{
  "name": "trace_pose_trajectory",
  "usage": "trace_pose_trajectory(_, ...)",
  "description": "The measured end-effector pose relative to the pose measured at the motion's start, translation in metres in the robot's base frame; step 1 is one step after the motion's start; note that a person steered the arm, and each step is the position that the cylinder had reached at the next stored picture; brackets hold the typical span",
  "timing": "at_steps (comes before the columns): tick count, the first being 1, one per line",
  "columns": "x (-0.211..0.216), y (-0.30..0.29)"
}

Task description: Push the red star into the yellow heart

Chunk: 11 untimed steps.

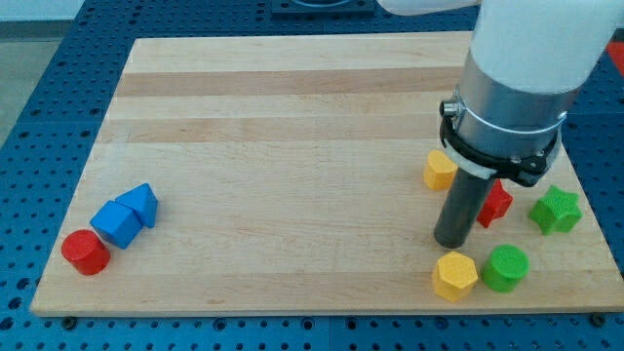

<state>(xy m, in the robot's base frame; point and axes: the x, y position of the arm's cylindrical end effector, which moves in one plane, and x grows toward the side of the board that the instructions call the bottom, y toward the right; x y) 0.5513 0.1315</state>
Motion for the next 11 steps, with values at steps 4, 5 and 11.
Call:
trace_pose_trajectory(4, -0.005, 0.054)
trace_pose_trajectory(5, -0.005, 0.056)
trace_pose_trajectory(11, -0.149, 0.042)
